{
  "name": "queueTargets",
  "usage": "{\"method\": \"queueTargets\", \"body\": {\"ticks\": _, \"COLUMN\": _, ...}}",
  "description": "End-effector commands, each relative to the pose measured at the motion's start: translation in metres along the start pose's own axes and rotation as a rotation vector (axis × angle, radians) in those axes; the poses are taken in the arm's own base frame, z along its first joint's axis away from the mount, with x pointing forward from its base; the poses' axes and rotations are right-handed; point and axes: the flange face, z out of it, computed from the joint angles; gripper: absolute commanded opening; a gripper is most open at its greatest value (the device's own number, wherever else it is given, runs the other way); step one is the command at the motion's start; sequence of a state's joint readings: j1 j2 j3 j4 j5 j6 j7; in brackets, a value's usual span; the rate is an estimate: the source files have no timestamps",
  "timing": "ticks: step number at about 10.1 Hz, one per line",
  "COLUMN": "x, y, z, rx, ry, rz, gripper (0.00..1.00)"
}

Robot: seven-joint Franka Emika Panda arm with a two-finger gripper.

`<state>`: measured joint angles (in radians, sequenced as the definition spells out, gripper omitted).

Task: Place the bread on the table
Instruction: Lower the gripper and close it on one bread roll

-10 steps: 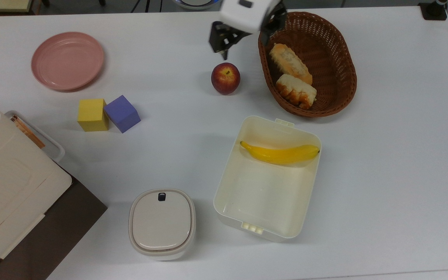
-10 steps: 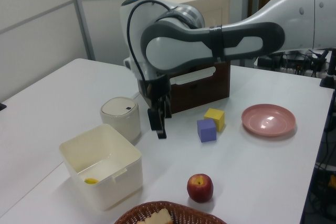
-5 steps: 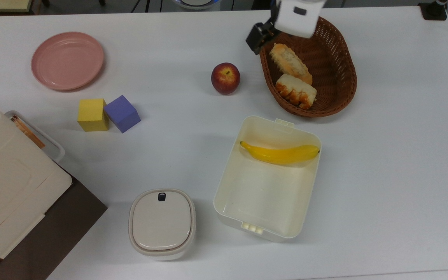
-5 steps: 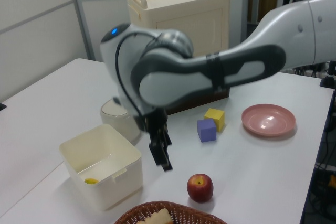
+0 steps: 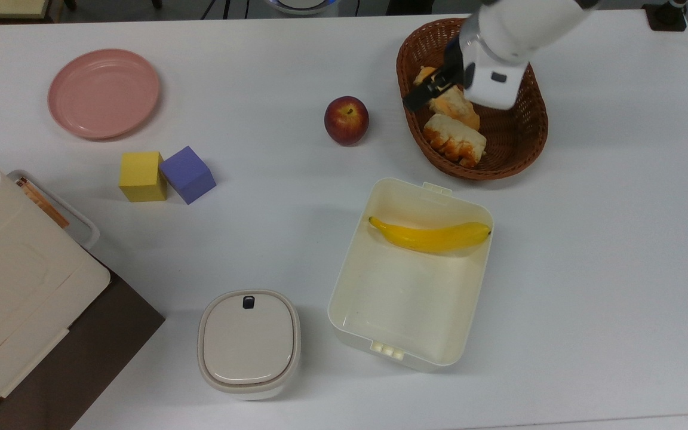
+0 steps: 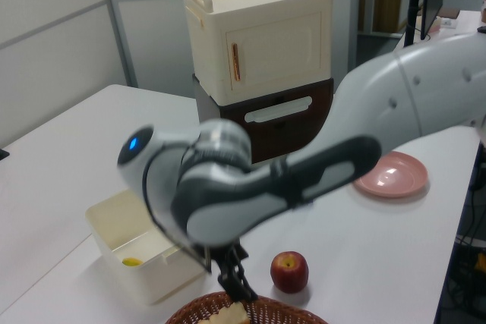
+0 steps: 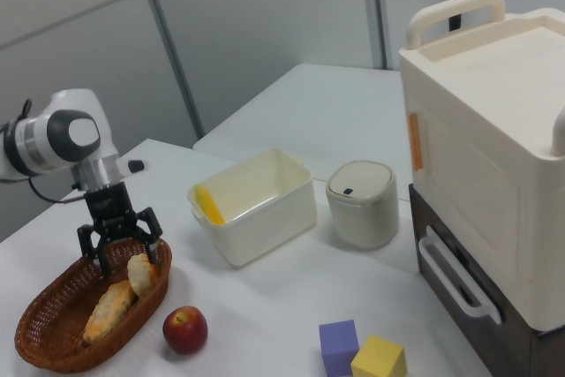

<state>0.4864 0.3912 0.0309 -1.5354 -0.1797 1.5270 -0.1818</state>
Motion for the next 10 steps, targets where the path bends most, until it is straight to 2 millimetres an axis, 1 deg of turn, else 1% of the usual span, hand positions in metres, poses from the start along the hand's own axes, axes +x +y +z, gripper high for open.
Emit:
{"method": "queueTargets", "body": {"ticks": 1, "x": 0.025, "y": -0.018, "z": 0.019, "rx": -0.055, "ry": -0.005, "rz": -0.033, "gripper": 1.0}}
{"method": "queueTargets", "body": {"ticks": 3, "x": 0.043, "y": -0.023, "z": 0.028, "rx": -0.063, "ry": 0.045, "rz": -0.002, "gripper": 1.0}}
{"method": "queueTargets", "body": {"ticks": 5, "x": 0.05, "y": -0.032, "z": 0.029, "rx": -0.068, "ry": 0.07, "rz": 0.029, "gripper": 1.0}}
{"method": "queueTargets", "body": {"ticks": 6, "x": 0.051, "y": -0.037, "z": 0.028, "rx": -0.07, "ry": 0.074, "rz": 0.053, "gripper": 0.7}}
{"method": "queueTargets", "body": {"ticks": 7, "x": 0.052, "y": -0.043, "z": 0.027, "rx": -0.074, "ry": 0.075, "rz": 0.043, "gripper": 0.48}}
{"method": "queueTargets", "body": {"ticks": 8, "x": 0.052, "y": -0.044, "z": 0.028, "rx": -0.072, "ry": 0.074, "rz": 0.043, "gripper": 0.31}}
{"method": "queueTargets", "body": {"ticks": 9, "x": 0.052, "y": -0.044, "z": 0.028, "rx": -0.068, "ry": 0.071, "rz": 0.045, "gripper": 0.1}}
{"method": "queueTargets", "body": {"ticks": 10, "x": 0.052, "y": -0.045, "z": 0.028, "rx": -0.064, "ry": 0.071, "rz": 0.046, "gripper": 0.0}}
